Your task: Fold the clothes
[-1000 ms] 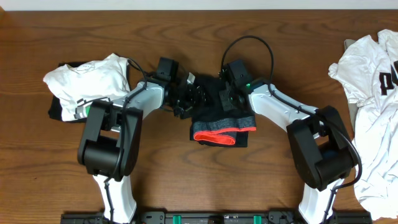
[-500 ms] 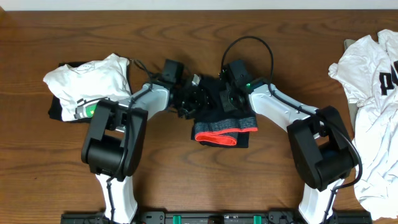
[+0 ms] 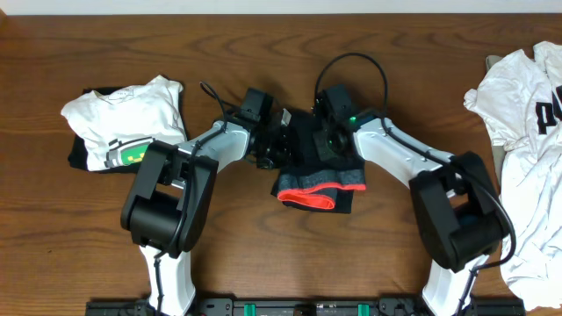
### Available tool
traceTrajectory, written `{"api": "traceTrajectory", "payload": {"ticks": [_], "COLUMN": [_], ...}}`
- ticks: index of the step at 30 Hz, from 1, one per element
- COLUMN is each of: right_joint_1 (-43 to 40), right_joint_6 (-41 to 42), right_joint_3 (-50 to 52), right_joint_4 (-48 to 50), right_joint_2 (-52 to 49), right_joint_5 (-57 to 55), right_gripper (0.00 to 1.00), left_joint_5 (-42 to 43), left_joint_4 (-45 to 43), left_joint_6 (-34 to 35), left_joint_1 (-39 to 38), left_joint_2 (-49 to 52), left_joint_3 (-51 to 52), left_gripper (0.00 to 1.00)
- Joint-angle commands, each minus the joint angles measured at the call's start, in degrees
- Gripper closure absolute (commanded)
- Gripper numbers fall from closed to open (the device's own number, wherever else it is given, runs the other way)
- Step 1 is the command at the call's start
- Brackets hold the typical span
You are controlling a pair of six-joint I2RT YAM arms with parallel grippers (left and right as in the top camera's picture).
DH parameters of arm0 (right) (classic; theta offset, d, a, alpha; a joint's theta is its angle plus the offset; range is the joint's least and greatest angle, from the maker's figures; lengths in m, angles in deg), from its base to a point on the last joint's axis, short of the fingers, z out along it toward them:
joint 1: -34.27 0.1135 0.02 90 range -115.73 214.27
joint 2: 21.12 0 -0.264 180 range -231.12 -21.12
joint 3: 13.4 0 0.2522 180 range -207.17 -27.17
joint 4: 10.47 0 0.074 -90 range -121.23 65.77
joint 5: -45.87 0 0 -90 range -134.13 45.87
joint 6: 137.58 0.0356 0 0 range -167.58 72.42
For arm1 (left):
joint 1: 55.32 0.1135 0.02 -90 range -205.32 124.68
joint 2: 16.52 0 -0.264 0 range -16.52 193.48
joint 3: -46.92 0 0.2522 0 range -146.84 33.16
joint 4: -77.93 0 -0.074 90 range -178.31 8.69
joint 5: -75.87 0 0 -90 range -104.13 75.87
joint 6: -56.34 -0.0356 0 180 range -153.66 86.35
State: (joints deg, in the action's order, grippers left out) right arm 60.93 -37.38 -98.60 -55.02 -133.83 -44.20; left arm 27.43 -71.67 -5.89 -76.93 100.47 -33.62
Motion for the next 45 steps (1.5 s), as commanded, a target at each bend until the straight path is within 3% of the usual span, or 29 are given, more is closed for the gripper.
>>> {"api": "traceTrajectory", "payload": {"ticks": [1,10,18,31,38,45], "right_joint_1": [-3.0,-7.3,-6.7,-6.2,-6.2,-6.2], "right_joint_6": [-0.6,-0.6,-0.1,0.5,0.5,0.5], "right_joint_3": [1.5,1.4,1.4,1.4,1.4,1.4], "right_joint_4": [-2.3,-2.6,-2.7,-4.4,-6.8,-9.8], "right_joint_2": [5.2,23.7,27.7,27.7,27.7,27.7], "right_joint_5": [-1.6,-1.4,-0.8,-0.7,-0.7,-0.7], "right_gripper": [0.98,0.93,0.94,0.94,0.96,0.97], "left_joint_5": [-7.5,-7.5,-7.5,-7.6,-8.3,-15.1], "left_joint_4": [3.9,15.3,25.0,25.2,22.3,21.8], "left_joint_6": [-5.4,-21.2,-35.5,-44.9,-45.4,-45.8], "left_joint_1": [0.3,8.2,20.2,32.2,39.1,46.4], "left_joint_2": [-0.5,-17.8,-21.6,-21.5,-20.4,-15.2], "left_joint_3": [2.7,0.2,-4.2,-14.8,-15.3,-15.3], "left_gripper": [0.94,0.94,0.94,0.94,0.94,0.94]}}
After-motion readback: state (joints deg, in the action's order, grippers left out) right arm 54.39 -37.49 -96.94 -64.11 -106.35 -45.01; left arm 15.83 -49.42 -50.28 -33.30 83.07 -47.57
